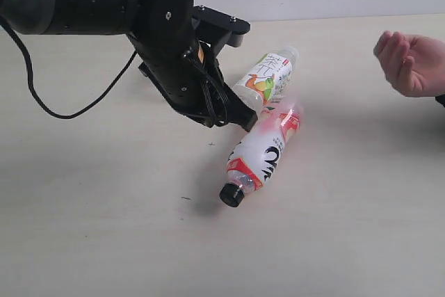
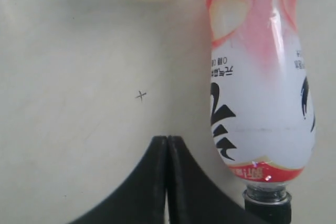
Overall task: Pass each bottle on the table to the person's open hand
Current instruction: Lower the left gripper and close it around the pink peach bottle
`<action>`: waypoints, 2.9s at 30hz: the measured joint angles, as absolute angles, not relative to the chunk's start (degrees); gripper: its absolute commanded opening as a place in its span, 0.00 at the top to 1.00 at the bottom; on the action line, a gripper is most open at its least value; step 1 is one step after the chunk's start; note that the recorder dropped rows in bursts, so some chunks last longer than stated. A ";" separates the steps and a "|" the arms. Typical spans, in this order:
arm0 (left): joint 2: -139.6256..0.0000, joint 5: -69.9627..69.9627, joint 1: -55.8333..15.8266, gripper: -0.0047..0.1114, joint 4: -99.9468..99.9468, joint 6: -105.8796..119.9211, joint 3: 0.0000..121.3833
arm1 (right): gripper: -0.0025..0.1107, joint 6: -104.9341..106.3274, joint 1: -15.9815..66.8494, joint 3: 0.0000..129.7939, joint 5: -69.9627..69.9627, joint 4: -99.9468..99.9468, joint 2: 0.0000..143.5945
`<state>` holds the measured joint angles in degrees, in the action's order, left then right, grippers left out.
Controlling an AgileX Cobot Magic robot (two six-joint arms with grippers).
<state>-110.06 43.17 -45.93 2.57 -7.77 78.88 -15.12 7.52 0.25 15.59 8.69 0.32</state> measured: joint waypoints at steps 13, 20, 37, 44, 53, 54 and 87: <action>-110.06 44.70 -45.93 0.91 -3.91 -7.48 80.48 | 0.98 -15.12 7.52 0.25 15.59 8.69 0.32; -109.96 44.70 -45.93 0.46 -10.31 -4.10 82.16 | 0.98 -15.12 7.52 0.25 15.59 8.69 0.32; -111.11 39.05 -48.76 0.22 -13.08 1.08 82.45 | 0.98 -15.12 7.52 0.25 15.59 8.69 0.32; -114.53 38.28 -49.16 0.22 -10.79 1.31 82.45 | 0.98 -15.12 7.52 0.25 15.59 8.69 0.32; -114.84 36.19 -49.16 0.22 -8.72 0.90 82.45 | 0.98 -15.12 7.52 0.25 15.59 8.69 0.32; -114.84 36.19 -49.16 0.22 -8.60 0.90 82.45 | 0.98 -15.12 7.52 0.25 15.59 8.69 0.32; -122.92 31.34 -49.16 0.22 -6.46 -0.91 82.54 | 0.98 -15.12 7.52 0.25 15.59 8.69 0.32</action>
